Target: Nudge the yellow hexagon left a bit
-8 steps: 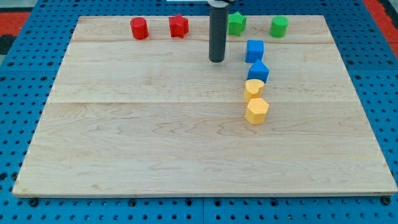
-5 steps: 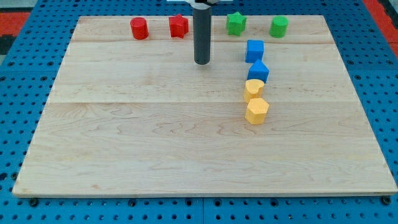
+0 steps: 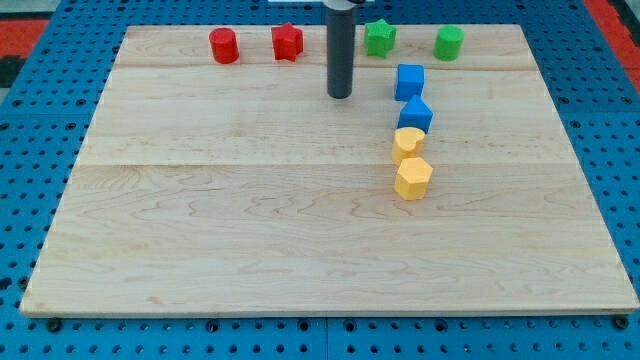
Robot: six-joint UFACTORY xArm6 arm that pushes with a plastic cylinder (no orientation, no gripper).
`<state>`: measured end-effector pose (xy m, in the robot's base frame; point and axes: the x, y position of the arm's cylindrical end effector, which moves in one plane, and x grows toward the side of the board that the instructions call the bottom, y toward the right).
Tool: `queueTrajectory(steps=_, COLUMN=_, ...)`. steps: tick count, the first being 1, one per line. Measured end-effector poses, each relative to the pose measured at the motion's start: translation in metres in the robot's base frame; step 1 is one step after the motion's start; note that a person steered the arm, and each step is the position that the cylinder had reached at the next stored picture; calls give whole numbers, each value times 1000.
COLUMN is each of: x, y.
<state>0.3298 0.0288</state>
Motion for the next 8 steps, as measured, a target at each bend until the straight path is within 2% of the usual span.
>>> queueTrajectory(steps=2, x=93, y=3)
queueTrajectory(steps=3, x=152, y=26)
queueTrajectory(steps=4, x=178, y=72)
queueTrajectory(steps=5, x=203, y=60)
queueTrajectory(steps=6, x=235, y=79)
queueTrajectory(steps=7, x=223, y=152)
queueTrajectory(steps=8, x=176, y=147)
